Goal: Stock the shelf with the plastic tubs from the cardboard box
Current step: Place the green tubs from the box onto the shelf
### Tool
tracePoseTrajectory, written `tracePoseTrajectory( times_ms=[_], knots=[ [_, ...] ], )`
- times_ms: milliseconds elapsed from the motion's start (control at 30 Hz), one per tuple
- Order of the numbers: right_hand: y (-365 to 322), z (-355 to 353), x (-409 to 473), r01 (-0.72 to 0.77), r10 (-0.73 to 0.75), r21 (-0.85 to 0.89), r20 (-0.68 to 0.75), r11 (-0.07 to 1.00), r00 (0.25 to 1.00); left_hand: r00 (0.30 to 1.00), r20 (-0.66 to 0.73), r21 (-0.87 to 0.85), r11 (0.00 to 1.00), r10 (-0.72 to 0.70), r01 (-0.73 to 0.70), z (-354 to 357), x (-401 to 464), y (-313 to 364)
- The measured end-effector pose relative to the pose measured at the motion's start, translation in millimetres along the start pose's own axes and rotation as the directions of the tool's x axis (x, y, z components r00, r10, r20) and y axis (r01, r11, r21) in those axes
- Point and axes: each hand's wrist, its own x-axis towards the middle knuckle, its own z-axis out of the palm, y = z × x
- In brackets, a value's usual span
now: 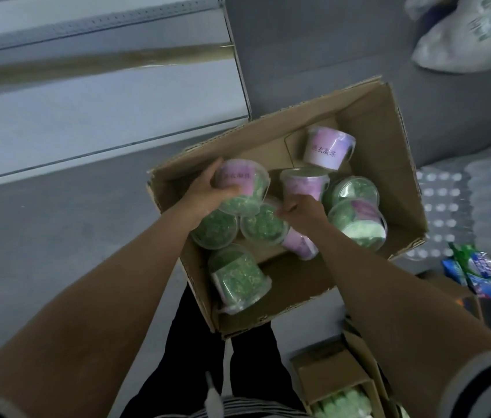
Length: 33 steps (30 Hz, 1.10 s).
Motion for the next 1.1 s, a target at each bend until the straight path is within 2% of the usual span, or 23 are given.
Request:
tracePoseTrajectory(
  times_ms=[133,267,300,367,433,667,767,867,933,1000,1100],
  knots=[
    [2.3,3.0,-18.0,0.038,-0.038,-0.098,0.000,0.994,0.999,0.999,-0.018,-0.030,0.999,0.040,-0.040,0.2,-10.4,-7.1],
    [4.1,5.6,-35.5,0.010,-0.011,-0.018,-0.022,1.000,1.000,0.985,-0.171,-0.186,0.983,-0.023,-0.009,4.1,-31.3,-9.6],
    [4.3,5.4,-39.1,0.018,-0.018,0.007,-0.014,1.000,1.000,0.971,-0.235,-0.185,0.983,-0.048,0.004,5.4,-35.1,-11.4],
    [2.8,5.4,-40.8,0.029,-0.028,0.088,-0.011,0.996,1.000,0.937,-0.341,-0.072,0.996,-0.079,0.058,6.9,-34.3,-17.4],
    [3.4,1.7,-51.7,0.047,-0.042,0.185,-0.026,0.982,0.999,0.929,-0.351,-0.019,0.992,-0.120,0.121,12.0,-42.6,-23.4],
    [9.6,-16.1,-80.3,0.122,-0.103,0.240,-0.090,0.963,0.991,0.900,-0.304,-0.226,0.941,-0.313,0.252,14.8,-66.4,-37.7],
    [18.2,-26.0,-93.2,0.115,-0.092,0.279,-0.094,0.954,0.991,0.877,-0.393,-0.177,0.958,-0.278,0.224,24.8,-79.9,-41.2],
    [29.4,-35.7,-108.0,0.107,-0.085,0.313,-0.085,0.944,0.993,0.872,-0.420,-0.137,0.967,-0.253,0.215,34.7,-100.6,-42.5],
    [33.4,-43.2,-119.7,0.101,-0.068,0.319,-0.112,0.942,0.991,0.894,-0.374,-0.268,0.951,-0.248,0.152,37.2,-112.4,-44.8],
    [34.2,-52.3,-132.1,0.078,-0.037,0.355,-0.122,0.932,0.992,0.922,-0.312,-0.452,0.889,-0.230,0.069,38.1,-130.1,-42.2],
    [25.3,-73.7,-154.5,0.088,-0.015,0.464,-0.157,0.881,0.987,0.951,-0.273,-0.517,0.856,-0.143,-0.020,32.4,-166.8,-24.5]
  ],
)
